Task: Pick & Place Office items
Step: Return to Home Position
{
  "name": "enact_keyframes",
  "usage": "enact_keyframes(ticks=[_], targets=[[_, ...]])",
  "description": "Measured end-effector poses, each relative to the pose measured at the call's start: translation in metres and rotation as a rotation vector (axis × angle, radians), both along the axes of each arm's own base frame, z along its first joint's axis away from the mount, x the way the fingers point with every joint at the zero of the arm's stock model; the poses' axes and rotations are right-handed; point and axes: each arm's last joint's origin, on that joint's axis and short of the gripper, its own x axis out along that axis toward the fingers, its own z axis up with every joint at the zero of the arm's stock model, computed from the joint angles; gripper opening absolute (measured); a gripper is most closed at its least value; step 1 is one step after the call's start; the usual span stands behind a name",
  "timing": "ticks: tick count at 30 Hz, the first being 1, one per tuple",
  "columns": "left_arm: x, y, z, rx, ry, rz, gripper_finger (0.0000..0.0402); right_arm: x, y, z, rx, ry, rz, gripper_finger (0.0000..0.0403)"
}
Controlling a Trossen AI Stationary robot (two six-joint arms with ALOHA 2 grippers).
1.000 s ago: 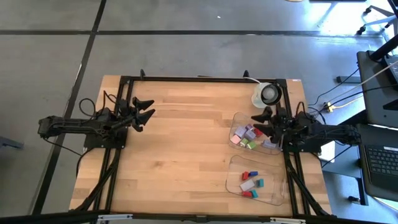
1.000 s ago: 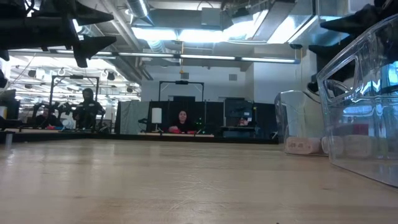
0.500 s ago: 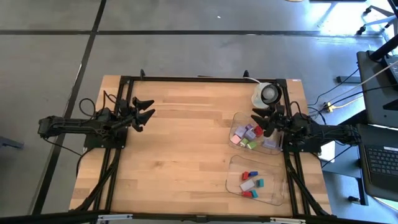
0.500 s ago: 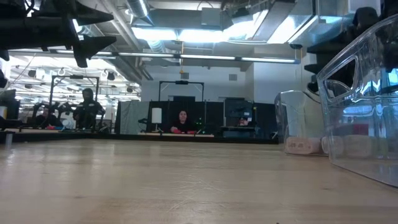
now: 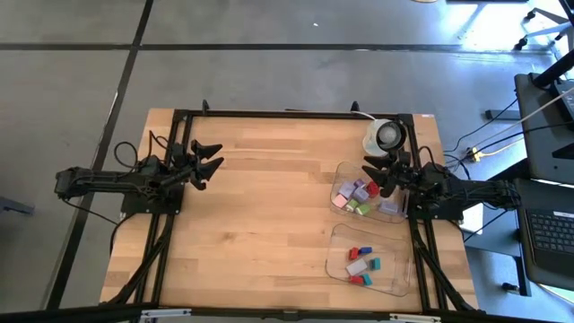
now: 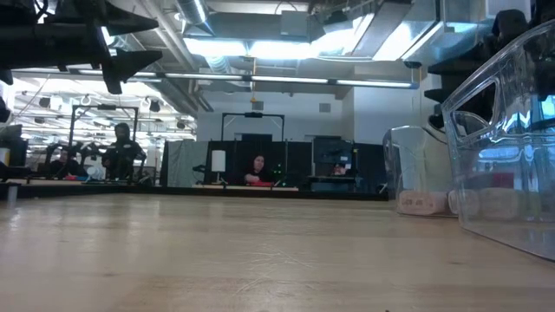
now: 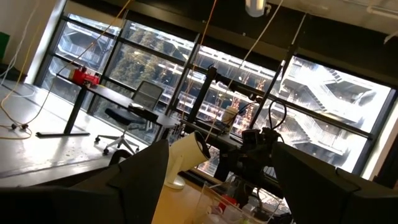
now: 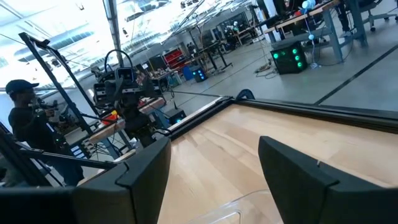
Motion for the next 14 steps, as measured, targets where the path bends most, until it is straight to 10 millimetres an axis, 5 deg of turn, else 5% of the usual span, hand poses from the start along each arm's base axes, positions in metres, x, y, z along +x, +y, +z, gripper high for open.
enact_keyframes(ticks=[14], targets=[[0.0000, 0.0000, 0.0000, 0.000, 0.000, 0.000, 0.0281, 0.0000, 0.0000, 0.0000, 0.000, 0.000, 0.000, 0.0246]])
